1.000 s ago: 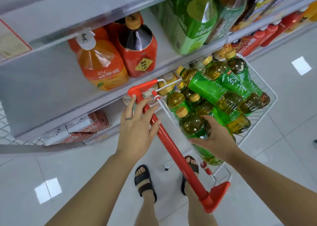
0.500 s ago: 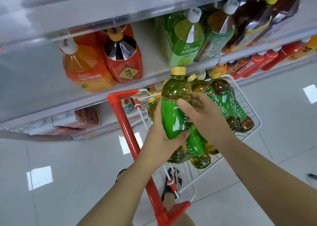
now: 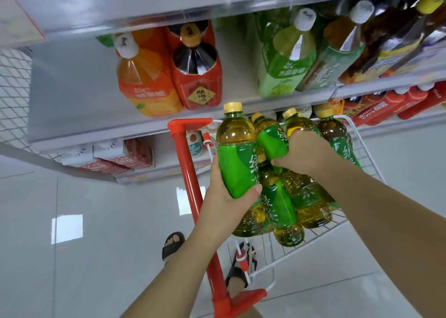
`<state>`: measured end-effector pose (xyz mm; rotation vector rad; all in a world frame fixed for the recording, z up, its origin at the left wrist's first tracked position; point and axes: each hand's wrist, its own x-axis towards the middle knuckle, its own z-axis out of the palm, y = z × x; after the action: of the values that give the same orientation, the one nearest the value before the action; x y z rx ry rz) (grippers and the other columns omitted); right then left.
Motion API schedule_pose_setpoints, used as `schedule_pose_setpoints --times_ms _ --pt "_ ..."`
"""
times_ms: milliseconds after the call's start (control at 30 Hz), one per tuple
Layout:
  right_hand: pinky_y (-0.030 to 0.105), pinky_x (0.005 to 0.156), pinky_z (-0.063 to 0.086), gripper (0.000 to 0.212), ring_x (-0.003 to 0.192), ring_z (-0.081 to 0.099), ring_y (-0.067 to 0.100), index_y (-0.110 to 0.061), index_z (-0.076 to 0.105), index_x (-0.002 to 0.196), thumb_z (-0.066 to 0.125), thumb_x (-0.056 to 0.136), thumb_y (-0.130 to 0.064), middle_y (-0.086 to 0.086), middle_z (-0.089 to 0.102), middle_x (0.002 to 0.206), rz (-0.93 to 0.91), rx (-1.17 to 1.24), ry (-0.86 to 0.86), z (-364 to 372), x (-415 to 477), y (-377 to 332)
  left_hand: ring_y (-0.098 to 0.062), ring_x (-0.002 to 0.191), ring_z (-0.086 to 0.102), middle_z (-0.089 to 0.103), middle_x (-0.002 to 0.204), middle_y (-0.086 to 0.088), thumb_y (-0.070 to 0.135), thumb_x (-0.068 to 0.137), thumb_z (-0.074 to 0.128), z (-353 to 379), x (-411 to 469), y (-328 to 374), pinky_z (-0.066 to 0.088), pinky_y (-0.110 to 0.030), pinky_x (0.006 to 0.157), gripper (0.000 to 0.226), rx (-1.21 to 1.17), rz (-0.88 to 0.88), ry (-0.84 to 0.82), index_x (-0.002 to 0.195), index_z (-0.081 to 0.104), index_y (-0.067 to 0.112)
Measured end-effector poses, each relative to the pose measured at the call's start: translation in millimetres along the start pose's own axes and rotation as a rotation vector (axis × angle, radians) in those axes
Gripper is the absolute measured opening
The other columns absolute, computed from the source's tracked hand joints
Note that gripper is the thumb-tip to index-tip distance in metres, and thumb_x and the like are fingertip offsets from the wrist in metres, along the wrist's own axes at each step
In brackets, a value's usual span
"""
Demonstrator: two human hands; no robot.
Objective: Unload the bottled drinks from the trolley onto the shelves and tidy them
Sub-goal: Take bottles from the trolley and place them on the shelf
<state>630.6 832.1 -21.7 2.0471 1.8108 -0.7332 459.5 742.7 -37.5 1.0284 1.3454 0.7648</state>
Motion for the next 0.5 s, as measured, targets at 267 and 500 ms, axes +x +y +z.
schedule_pose_setpoints --times_ms 267,500 --pt "0.026 0.061 0.041 0.095 0.067 0.051 0.017 0.009 0.022 0.137 0.069 0.077 -0.047 0.004 0.050 0.073 0.174 0.230 -0.096 8 -17 -2 0.006 0.106 0.056 0.053 0.121 0.023 0.018 0.080 0.072 -13 -25 14 0.051 -0.018 0.085 0.088 0.009 0.030 0.013 0.144 0.017 0.039" --pt "0.033 0.092 0.041 0.089 0.121 0.047 0.029 -0.006 0.032 0.140 0.073 0.072 -0.046 0.013 0.044 0.139 0.105 0.376 -0.090 -27 -91 0 0.008 0.087 0.061 0.051 0.112 0.020 0.021 0.078 0.073 -42 -69 70 0.048 -0.007 0.067 0.081 0.112 0.058 0.045 0.125 0.015 0.050"
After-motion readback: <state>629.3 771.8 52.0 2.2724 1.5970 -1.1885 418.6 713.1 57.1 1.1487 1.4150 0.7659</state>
